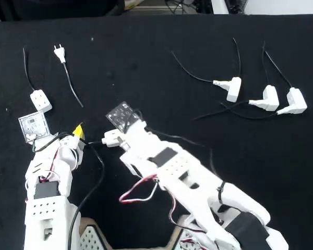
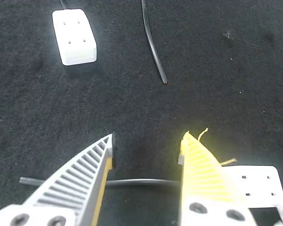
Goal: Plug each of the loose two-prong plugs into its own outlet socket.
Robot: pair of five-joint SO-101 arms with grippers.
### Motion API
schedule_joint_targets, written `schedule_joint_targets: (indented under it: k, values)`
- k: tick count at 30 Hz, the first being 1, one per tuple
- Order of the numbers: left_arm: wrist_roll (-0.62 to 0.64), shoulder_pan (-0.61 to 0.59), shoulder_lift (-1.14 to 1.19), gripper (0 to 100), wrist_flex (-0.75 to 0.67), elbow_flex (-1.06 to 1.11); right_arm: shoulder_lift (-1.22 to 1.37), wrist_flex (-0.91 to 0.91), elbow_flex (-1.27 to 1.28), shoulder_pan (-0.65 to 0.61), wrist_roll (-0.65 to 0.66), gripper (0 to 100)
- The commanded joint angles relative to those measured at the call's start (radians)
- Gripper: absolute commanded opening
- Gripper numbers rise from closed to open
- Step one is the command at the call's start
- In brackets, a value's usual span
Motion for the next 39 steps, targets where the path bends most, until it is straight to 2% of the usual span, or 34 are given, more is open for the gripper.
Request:
schedule_joint_targets:
  k: [1, 6, 18, 22, 33, 39]
  values:
    - [0.014, 0.022, -0.011, 23, -0.014, -0.065, -0.047, -0.181, 0.045, -0.017, -0.002, 1.1]
    - [0.014, 0.107, -0.011, 23, -0.012, -0.087, -0.047, -0.218, 0.073, -0.101, -0.002, 1.1]
    - [0.008, 0.257, -0.011, 23, -0.014, -0.097, -0.047, -0.215, 0.074, -0.117, -0.003, 1.1]
    - [0.006, 0.262, -0.011, 23, -0.009, -0.096, -0.067, -0.213, 0.085, -0.164, -0.003, 1.1]
    - [0.005, 0.26, -0.011, 23, -0.009, -0.059, -0.493, -0.219, 0.3, -0.199, -0.002, 1.1]
    - [0.005, 0.26, -0.011, 23, -0.009, -0.059, -0.596, -0.221, 0.351, -0.196, -0.003, 1.1]
